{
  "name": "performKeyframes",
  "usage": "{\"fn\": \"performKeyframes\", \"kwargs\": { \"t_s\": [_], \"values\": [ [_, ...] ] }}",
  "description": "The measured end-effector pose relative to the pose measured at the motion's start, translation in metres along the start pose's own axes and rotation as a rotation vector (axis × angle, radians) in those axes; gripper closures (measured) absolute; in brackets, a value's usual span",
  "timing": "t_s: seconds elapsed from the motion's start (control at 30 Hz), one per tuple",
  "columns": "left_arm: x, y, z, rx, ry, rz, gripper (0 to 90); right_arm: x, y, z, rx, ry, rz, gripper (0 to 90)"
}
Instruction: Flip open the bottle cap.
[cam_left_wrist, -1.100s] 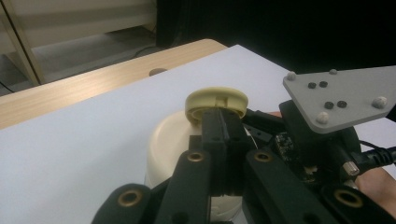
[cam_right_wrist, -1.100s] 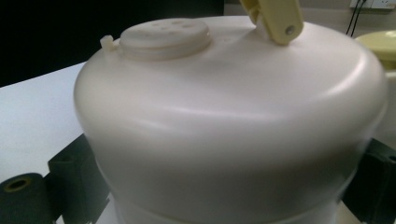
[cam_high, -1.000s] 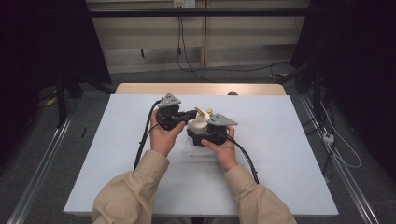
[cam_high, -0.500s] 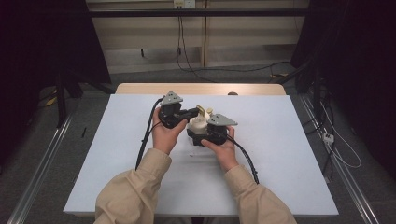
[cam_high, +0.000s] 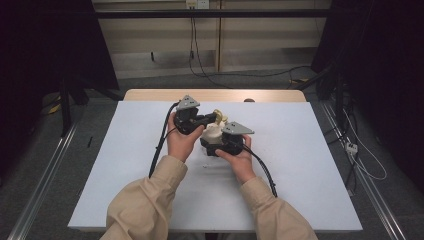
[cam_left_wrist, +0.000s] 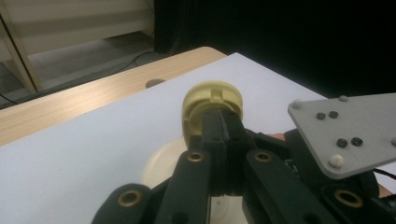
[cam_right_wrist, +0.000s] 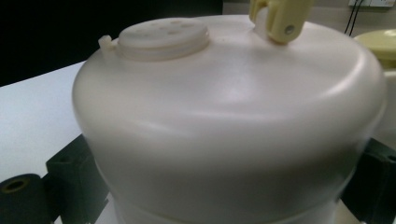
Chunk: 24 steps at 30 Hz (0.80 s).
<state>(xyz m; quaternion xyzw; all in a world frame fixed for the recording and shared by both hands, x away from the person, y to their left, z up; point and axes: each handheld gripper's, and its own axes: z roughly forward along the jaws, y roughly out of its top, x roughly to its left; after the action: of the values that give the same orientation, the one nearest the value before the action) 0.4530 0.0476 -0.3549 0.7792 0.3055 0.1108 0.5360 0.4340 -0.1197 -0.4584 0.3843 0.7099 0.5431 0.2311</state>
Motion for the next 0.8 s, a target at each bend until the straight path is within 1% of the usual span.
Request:
{"fn": "performKeyframes", "kwargs": {
  "t_s": [0.17,0.33,0.4,0.47,0.57,0.67,0.73,0.8],
  "values": [
    [-0.002,-0.001,0.0,0.006,-0.003,0.011,90.0,0.0,0.0,0.0,0.001,0.001,0.0,6.1],
    [-0.006,-0.001,-0.005,0.014,-0.017,0.025,90.0,0.001,0.001,0.0,0.013,-0.006,0.005,5.9],
    [-0.005,-0.003,-0.008,0.012,-0.016,0.024,89.9,0.001,0.002,0.0,0.014,-0.008,0.005,5.8],
    [-0.003,-0.006,-0.012,0.018,0.0,0.029,88.2,0.001,0.002,-0.001,0.016,-0.008,0.004,5.7],
    [0.001,-0.013,-0.02,0.014,0.008,0.011,85.7,0.001,0.003,-0.001,0.023,-0.011,0.001,5.4],
    [0.004,-0.019,-0.027,0.005,0.006,-0.001,83.2,0.0,0.003,-0.002,0.036,-0.007,-0.004,5.0],
    [0.005,-0.021,-0.032,0.002,-0.003,-0.007,81.8,0.0,0.004,-0.003,0.04,-0.006,-0.003,4.9],
    [0.005,-0.023,-0.037,0.002,-0.004,-0.004,79.1,0.0,0.004,-0.003,0.04,-0.004,-0.001,4.7]
  ]
}}
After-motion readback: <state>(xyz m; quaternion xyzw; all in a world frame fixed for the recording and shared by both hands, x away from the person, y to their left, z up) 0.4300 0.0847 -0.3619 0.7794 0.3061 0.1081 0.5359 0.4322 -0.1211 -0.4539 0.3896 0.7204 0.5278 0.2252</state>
